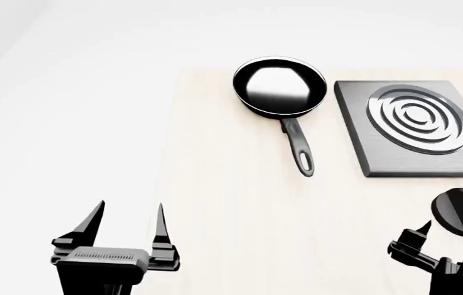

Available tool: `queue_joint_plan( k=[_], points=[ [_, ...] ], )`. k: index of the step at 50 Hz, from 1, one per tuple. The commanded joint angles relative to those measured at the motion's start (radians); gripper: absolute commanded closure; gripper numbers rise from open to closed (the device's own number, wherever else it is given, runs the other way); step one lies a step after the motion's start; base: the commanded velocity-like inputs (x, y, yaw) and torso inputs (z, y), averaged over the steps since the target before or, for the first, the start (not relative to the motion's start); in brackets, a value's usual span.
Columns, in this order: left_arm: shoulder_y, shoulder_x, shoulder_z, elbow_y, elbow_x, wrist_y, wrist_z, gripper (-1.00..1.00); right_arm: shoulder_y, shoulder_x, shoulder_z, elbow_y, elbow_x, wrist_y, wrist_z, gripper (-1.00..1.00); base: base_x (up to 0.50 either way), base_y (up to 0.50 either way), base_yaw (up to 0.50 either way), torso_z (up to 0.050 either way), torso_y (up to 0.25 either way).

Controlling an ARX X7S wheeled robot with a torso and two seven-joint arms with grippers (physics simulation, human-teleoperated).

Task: Turn on the stove and put the frying pan on it.

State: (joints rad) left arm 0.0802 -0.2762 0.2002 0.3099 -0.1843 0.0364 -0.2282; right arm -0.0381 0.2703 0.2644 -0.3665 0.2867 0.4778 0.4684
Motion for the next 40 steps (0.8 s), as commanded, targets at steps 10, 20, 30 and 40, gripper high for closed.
queue_joint_plan(
  k=[10,20,30,40],
  points=[
    [-0.002,-0.008,0.005,-0.002,-0.002,0.003,-0.009,-1.0,0.025,0.017,0.081,0.109,0.015,-0.06,0.009,-1.0,0.0,0.0,0.0,0.0,0.0],
    [-0.005,-0.007,0.012,-0.026,0.003,0.017,-0.011,-1.0,0.075,0.035,0.095,0.197,0.013,-0.09,0.003,-1.0,0.0,0.0,0.0,0.0,0.0],
    [-0.005,-0.012,0.013,-0.019,-0.002,0.013,-0.016,-1.0,0.14,0.056,0.079,0.301,-0.001,-0.107,-0.006,-1.0,0.0,0.0,0.0,0.0,0.0],
    [-0.006,-0.015,0.016,-0.02,-0.006,0.016,-0.017,-1.0,0.18,0.068,0.07,0.398,-0.02,-0.145,-0.012,-1.0,0.0,0.0,0.0,0.0,0.0]
  ],
)
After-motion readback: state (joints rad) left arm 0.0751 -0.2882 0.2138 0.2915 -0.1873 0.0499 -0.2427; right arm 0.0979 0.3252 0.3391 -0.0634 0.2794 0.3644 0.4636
